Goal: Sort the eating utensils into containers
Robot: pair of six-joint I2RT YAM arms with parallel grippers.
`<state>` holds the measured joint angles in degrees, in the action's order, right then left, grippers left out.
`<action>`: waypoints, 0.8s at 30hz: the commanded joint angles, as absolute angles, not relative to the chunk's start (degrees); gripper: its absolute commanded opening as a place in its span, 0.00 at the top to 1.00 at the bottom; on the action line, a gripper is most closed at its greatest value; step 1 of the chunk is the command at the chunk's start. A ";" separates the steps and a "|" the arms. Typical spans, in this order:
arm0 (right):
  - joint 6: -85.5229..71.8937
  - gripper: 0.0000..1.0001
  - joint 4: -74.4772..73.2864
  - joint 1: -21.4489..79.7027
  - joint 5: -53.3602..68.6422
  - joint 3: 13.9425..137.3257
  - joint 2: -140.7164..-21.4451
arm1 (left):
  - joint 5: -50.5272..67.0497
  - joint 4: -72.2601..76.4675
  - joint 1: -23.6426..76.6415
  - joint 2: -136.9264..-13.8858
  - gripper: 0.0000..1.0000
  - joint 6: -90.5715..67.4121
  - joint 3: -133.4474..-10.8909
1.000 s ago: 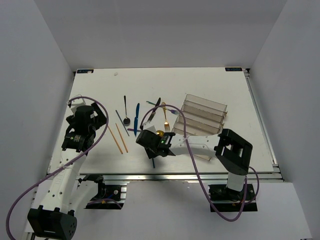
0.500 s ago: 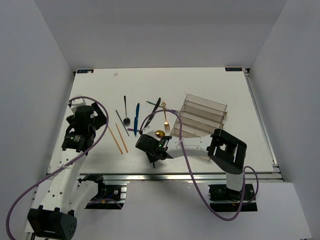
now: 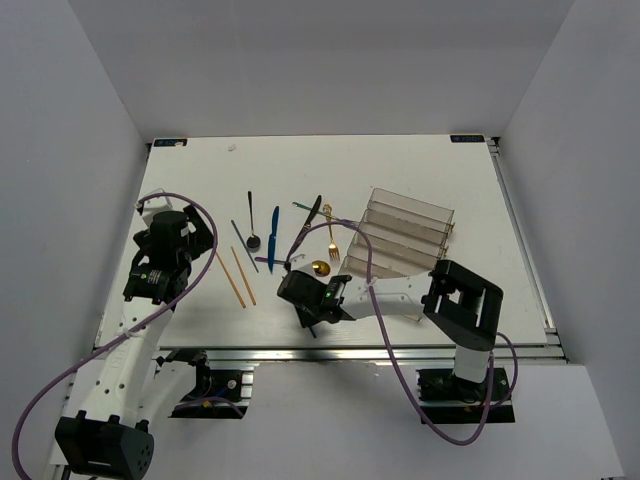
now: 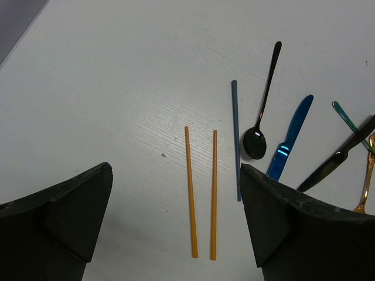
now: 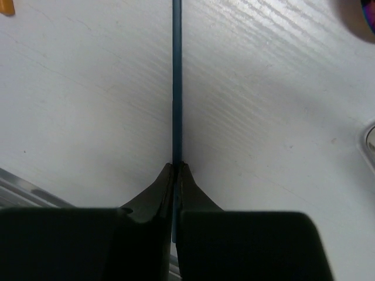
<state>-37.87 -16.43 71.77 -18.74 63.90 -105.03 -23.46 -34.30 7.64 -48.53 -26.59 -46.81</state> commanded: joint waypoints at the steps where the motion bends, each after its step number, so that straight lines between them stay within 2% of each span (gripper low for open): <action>1: -39.03 1.00 -20.12 72.86 -16.35 61.70 -103.37 | -23.03 -33.75 7.73 -47.99 0.02 -26.37 -47.72; 6: -34.56 1.00 -20.49 73.48 -18.72 62.75 -96.35 | -23.03 -33.75 7.73 -47.90 0.02 -26.37 -47.64; 14: -12.59 1.00 -20.65 72.25 -25.75 59.77 -83.33 | -22.33 -33.57 7.65 -47.81 0.02 -26.28 -47.55; 19: 4.01 1.00 -24.17 63.92 -23.12 55.47 -76.83 | -21.80 -33.22 7.73 -48.07 0.02 -26.19 -47.46; 24: 19.57 1.00 -15.57 57.75 -20.40 47.56 -65.59 | -21.09 -33.22 7.73 -49.13 0.02 -26.10 -47.55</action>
